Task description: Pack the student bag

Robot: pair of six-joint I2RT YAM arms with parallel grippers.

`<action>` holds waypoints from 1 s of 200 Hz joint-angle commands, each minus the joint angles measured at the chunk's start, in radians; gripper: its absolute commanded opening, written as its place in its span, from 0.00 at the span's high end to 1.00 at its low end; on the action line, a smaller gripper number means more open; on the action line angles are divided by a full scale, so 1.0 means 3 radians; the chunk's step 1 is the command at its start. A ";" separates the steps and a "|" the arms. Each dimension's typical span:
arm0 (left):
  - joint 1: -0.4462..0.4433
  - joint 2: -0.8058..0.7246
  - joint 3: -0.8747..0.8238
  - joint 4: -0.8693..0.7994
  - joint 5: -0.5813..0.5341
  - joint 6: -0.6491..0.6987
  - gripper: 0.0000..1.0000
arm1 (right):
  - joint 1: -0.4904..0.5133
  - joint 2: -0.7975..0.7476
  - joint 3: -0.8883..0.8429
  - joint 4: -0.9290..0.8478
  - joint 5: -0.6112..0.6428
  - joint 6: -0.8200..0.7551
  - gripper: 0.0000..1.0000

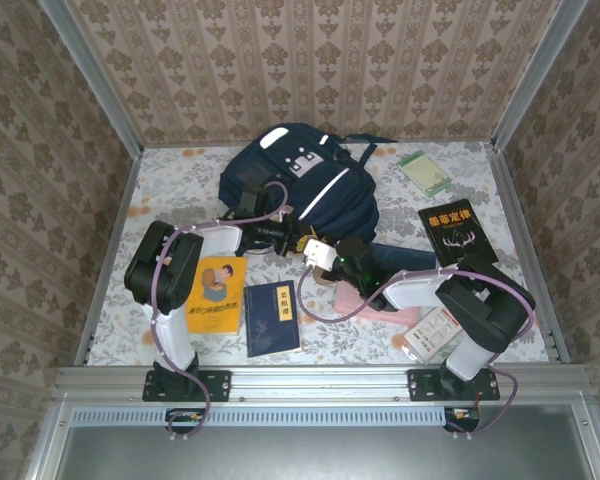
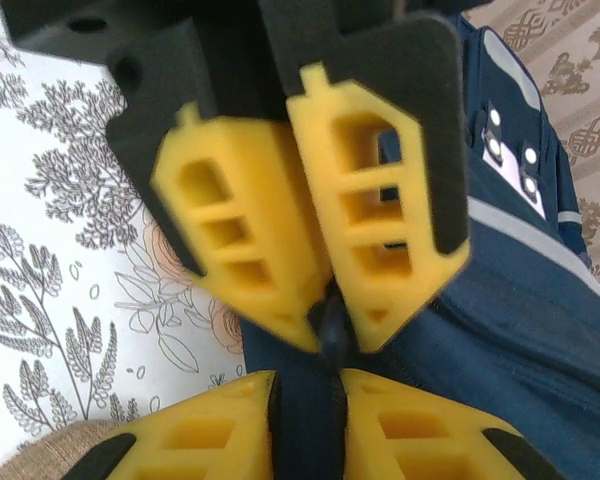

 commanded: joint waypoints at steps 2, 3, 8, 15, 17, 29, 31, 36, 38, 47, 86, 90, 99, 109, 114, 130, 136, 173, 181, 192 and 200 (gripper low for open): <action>-0.0026 -0.0031 0.0021 -0.0189 0.0088 0.0203 0.67 | 0.0028 -0.0265 0.0000 0.0003 -0.0090 0.0150 0.70; -0.0026 -0.0039 0.0024 -0.0206 0.0087 0.0214 0.66 | 0.0029 -0.0274 -0.0007 -0.0001 -0.0099 0.0156 0.70; -0.0030 -0.0068 0.0045 -0.0295 0.0082 0.0282 0.64 | 0.0030 -0.0339 -0.0032 -0.0041 -0.0141 0.0197 0.69; -0.0031 -0.0106 0.0075 -0.0427 0.0070 0.0393 0.62 | 0.0027 -0.0451 -0.0076 -0.0089 -0.0203 0.0273 0.67; -0.0035 -0.0122 0.0086 -0.0468 0.0067 0.0424 0.62 | 0.0030 -0.0485 -0.0090 -0.0101 -0.0223 0.0298 0.67; -0.0036 -0.0213 0.0121 -0.0673 0.0040 0.0589 0.60 | 0.0035 -0.0686 -0.0176 -0.0169 -0.0311 0.0403 0.65; -0.0036 -0.0228 0.0124 -0.0695 0.0036 0.0615 0.60 | 0.0036 -0.0728 -0.0188 -0.0182 -0.0315 0.0419 0.65; -0.0031 -0.0268 0.0131 -0.0790 0.0020 0.0669 0.59 | 0.0034 -0.0807 -0.0222 -0.0215 -0.0329 0.0472 0.65; -0.0030 -0.0284 0.0133 -0.0823 0.0015 0.0696 0.59 | 0.0035 -0.0812 -0.0232 -0.0226 -0.0330 0.0496 0.64; -0.0018 -0.0360 0.0135 -0.0969 -0.0024 0.0820 0.58 | 0.0033 -0.1044 -0.0300 -0.0249 -0.0308 0.0604 0.63; 0.0035 -0.0692 0.0070 -0.1468 -0.0115 0.1278 0.56 | -0.0004 -0.1484 -0.0297 -0.0718 -0.0090 0.1379 0.60; 0.0042 -0.0729 0.0069 -0.1542 -0.0128 0.1337 0.56 | -0.0008 -0.1496 -0.0250 -0.0824 -0.0055 0.1488 0.60; 0.0065 -0.0831 0.0066 -0.1714 -0.0165 0.1476 0.56 | -0.0017 -0.1508 -0.0133 -0.1067 0.0032 0.1757 0.60; 0.0115 -0.0975 0.0035 -0.1898 -0.0258 0.1610 0.56 | -0.0033 -0.1495 0.0017 -0.1351 0.0124 0.2096 0.59; 0.0200 -0.1051 0.0005 -0.1963 -0.0310 0.1656 0.56 | -0.0036 -0.1482 0.0112 -0.1511 0.0159 0.2281 0.58; 0.0440 -0.1379 -0.0188 -0.2067 -0.0477 0.1683 0.56 | -0.0044 -0.1383 0.0475 -0.2121 0.0105 0.2843 0.57; 0.0570 -0.1495 -0.0273 -0.2071 -0.0521 0.1662 0.56 | -0.0042 -0.1313 0.0612 -0.2322 0.0032 0.3008 0.58; 0.1223 -0.2046 -0.0587 -0.2168 -0.0834 0.1781 0.56 | -0.0066 -0.0804 0.1285 -0.3216 -0.0231 0.4660 0.62; 0.1254 -0.2088 -0.0607 -0.2165 -0.0893 0.1804 0.56 | -0.0072 -0.0592 0.1464 -0.3394 -0.0481 0.5004 0.62; 0.1256 -0.2137 -0.0653 -0.2100 -0.0966 0.1797 0.56 | -0.0031 -0.0403 0.1599 -0.3472 -0.0712 0.5465 0.63; 0.1255 -0.2161 -0.0702 -0.2042 -0.0995 0.1779 0.56 | 0.0000 -0.0281 0.1667 -0.3501 -0.0770 0.5818 0.61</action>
